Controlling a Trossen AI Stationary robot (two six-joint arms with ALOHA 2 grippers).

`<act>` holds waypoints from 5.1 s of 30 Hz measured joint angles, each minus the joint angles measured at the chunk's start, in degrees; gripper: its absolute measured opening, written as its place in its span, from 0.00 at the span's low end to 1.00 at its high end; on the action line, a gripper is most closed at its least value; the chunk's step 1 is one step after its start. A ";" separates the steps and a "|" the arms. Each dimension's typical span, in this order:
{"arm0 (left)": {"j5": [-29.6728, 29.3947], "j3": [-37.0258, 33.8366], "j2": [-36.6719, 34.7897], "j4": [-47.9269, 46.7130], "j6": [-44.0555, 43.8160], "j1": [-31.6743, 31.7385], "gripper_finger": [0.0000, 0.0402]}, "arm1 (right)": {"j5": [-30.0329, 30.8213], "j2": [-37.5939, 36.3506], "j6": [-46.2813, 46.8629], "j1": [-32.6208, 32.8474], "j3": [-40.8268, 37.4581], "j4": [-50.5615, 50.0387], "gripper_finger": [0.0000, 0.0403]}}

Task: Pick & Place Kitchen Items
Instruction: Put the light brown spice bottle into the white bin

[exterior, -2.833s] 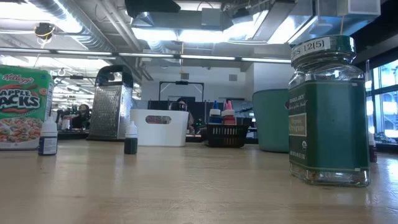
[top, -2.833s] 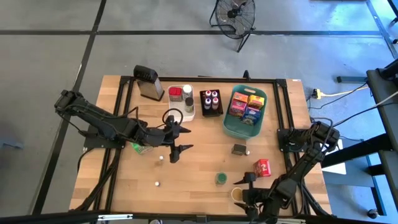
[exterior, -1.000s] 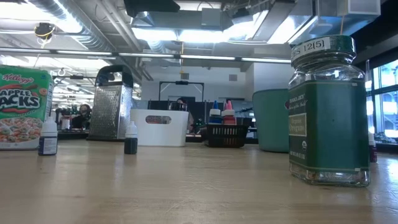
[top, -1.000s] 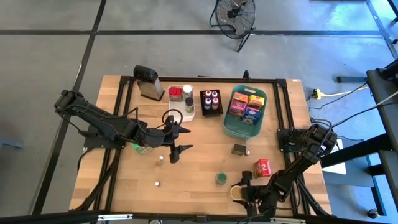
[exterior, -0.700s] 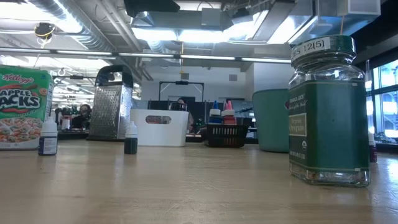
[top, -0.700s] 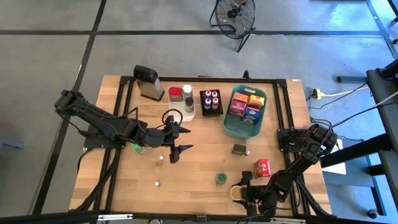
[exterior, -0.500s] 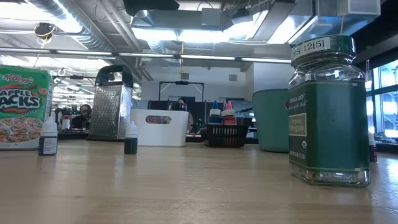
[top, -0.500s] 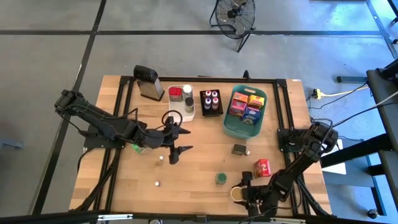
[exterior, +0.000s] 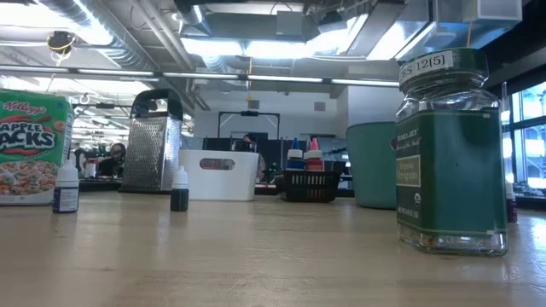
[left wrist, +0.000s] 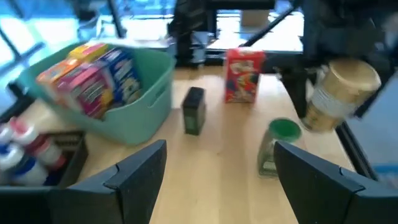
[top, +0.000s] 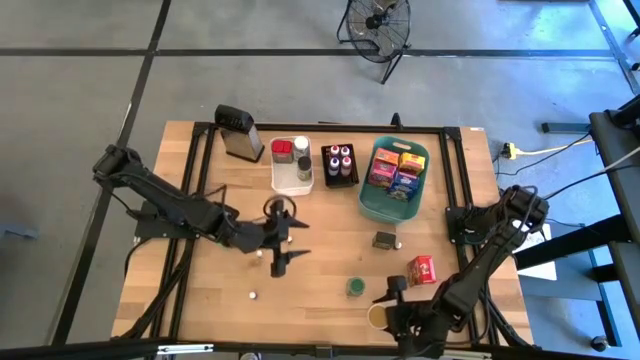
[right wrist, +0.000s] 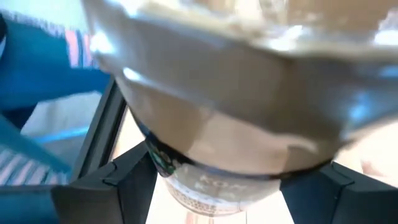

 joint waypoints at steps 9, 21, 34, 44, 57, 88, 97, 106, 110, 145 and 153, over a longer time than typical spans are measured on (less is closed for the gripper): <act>-0.62 -0.02 9.06 17.15 19.38 -4.30 0.73 | -10.18 0.00 -5.35 -4.76 9.02 -9.49 0.69; -3.34 -0.02 16.74 30.71 8.06 -7.35 0.73 | -6.68 0.04 -15.83 -8.50 16.40 -17.58 0.69; -0.57 0.04 25.04 52.11 16.07 -9.11 0.73 | -3.41 0.09 -20.46 -12.66 19.86 -18.26 0.69; -1.00 0.04 26.16 55.91 19.63 -8.48 0.73 | -3.30 0.09 -24.28 -15.53 20.04 -16.49 0.69; -0.87 0.04 26.16 55.85 19.68 -7.64 0.73 | -5.04 0.09 -27.50 -18.33 20.04 -13.34 0.69; 1.99 0.04 26.10 54.84 21.50 -6.99 0.76 | -6.71 0.11 -29.19 -19.43 20.02 -11.60 0.69; 0.62 0.04 26.14 55.11 16.32 -5.69 0.85 | -6.19 0.11 -29.36 -19.51 20.02 -11.66 0.69; 3.81 0.04 26.16 55.31 17.17 -4.42 0.85 | -6.25 0.11 -29.38 -19.48 20.02 -11.59 0.69; 4.13 0.04 26.16 55.31 16.64 -4.04 0.85 | -6.25 0.11 -29.38 -19.48 20.02 -11.60 0.69; 8.48 1.46 26.16 53.28 20.12 -2.48 0.70 | -7.73 0.09 -29.94 -19.96 20.02 -10.71 0.69; 8.33 1.47 26.16 53.19 19.98 -2.48 0.70 | -8.00 0.09 -29.81 -19.96 20.02 -10.78 0.69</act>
